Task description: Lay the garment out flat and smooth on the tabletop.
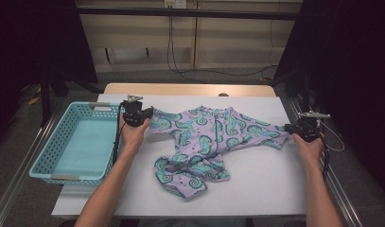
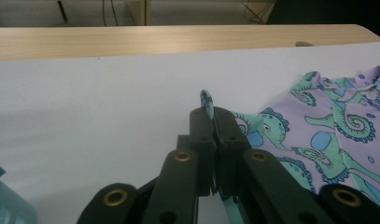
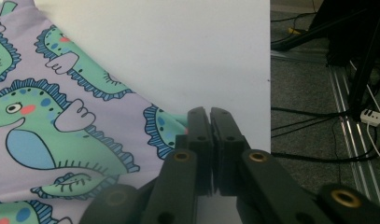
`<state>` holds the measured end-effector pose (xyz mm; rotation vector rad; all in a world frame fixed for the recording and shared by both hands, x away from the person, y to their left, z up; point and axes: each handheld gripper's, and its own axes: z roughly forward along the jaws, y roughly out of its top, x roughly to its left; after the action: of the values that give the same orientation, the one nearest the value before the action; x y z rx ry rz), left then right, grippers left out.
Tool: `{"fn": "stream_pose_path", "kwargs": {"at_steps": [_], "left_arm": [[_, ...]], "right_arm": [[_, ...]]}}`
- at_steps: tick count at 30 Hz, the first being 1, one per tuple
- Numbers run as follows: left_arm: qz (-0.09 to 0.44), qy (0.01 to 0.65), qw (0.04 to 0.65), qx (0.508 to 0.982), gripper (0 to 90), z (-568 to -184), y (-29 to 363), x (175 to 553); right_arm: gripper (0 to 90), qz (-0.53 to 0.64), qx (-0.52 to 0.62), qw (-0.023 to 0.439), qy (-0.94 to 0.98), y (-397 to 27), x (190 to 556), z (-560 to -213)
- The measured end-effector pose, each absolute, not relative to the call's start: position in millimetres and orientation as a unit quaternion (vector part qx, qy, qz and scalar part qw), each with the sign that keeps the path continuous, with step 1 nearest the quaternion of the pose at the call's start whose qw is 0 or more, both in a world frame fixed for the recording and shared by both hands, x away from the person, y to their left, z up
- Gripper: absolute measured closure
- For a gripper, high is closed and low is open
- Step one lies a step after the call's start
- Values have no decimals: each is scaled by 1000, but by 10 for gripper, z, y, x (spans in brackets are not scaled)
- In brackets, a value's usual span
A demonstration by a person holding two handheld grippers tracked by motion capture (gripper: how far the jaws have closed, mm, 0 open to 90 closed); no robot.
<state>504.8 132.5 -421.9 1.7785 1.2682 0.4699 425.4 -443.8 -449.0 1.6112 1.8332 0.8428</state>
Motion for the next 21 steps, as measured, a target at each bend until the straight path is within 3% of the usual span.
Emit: {"fn": "stream_pose_path", "kwargs": {"at_steps": [4,7,13,21], "left_arm": [[196,515,440,709,679,-4210,1325,5040],[206,514,442,706,632,-4178,1332,5031],[181,493,439,729,619,-4275,1238,5039],[155,463,440,754,630,-4372,1079,4991]], "right_arm": [[755,311,600,284,680,-4437,4240,-4485],[703,310,600,288,679,-4426,4232,-4469],[649,320,581,289,690,-4301,4241,-4430],[663,321,546,267,727,-4048,4202,-4449]]}}
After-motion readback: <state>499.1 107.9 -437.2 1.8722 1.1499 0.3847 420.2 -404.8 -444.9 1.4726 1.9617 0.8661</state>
